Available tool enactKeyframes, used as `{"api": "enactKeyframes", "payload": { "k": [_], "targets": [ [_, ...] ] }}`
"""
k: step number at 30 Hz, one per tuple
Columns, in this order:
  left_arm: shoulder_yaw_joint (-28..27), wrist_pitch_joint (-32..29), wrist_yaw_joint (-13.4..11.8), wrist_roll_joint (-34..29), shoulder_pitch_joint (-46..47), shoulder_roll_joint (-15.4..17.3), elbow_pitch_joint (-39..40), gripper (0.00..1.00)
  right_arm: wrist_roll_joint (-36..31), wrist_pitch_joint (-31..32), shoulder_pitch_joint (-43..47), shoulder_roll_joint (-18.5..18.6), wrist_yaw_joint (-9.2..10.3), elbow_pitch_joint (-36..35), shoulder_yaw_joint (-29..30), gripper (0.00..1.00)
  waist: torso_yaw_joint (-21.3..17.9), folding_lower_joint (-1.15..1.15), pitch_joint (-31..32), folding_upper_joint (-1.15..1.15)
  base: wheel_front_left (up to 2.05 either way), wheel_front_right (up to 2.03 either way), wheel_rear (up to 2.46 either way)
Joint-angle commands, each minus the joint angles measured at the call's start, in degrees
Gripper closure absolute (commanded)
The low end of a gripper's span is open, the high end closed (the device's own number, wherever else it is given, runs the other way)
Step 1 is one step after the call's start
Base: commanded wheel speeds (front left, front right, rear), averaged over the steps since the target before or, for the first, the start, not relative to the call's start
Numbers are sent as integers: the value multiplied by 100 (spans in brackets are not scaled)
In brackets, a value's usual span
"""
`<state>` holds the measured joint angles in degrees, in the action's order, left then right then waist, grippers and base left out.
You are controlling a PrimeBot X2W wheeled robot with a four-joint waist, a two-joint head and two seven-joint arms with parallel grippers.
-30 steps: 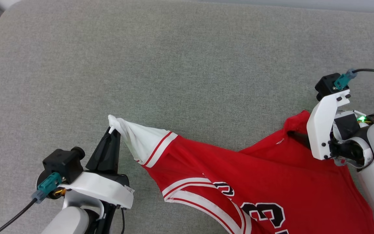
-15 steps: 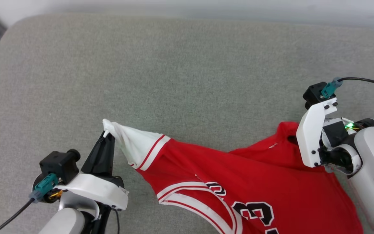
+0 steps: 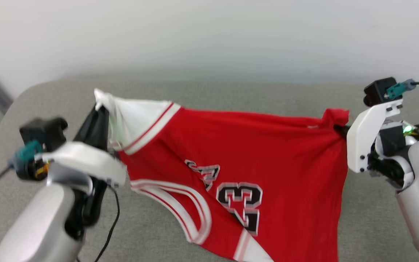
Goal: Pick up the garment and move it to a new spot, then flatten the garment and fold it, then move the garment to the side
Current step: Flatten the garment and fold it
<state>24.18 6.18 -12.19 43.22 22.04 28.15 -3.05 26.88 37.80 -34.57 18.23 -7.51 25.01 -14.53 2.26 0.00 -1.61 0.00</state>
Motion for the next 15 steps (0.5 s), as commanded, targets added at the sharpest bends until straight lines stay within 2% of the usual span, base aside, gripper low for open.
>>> {"api": "enactKeyframes", "payload": {
  "k": [1,7,15],
  "targets": [
    [-31,-56,88,60,387,-70,-211,100,-93,-104,-145,-29,4,58,107,100,-115,0,152,0,0,0,0],
    [14,-238,335,75,1425,-258,-986,100,-386,-476,-578,-179,4,222,403,100,-192,0,25,0,0,0,0],
    [-12,-334,647,-147,3312,-331,-2011,100,-837,-1099,-1717,-512,4,360,1101,100,-324,0,-774,0,0,0,0]
  ]
}}
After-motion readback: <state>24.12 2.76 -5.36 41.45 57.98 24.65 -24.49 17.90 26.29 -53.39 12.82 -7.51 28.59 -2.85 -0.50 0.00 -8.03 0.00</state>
